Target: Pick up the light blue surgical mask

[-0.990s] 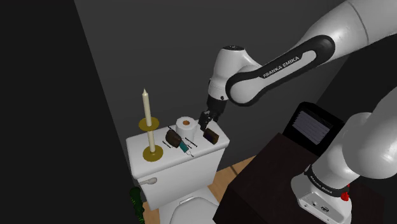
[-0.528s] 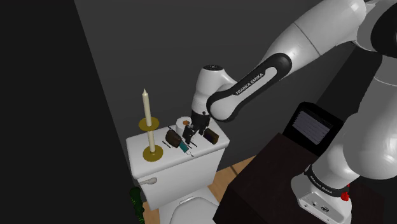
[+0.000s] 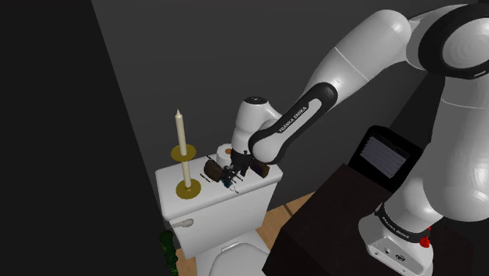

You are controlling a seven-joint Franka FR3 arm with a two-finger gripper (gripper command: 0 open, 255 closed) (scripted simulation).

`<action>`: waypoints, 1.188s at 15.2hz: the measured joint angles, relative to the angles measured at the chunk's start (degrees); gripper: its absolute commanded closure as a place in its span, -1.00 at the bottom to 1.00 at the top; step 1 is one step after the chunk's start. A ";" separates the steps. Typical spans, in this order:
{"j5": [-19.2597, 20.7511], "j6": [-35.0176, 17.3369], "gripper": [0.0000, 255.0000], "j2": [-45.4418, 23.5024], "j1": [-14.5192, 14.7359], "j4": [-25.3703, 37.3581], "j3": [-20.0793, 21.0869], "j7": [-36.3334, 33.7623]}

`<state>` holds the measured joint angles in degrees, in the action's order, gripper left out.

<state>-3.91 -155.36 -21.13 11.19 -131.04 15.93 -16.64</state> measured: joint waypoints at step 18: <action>-0.65 2.16 1.00 2.32 -0.44 -0.09 0.51 0.23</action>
<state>-4.56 -153.21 -18.82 10.75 -131.13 16.44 -16.41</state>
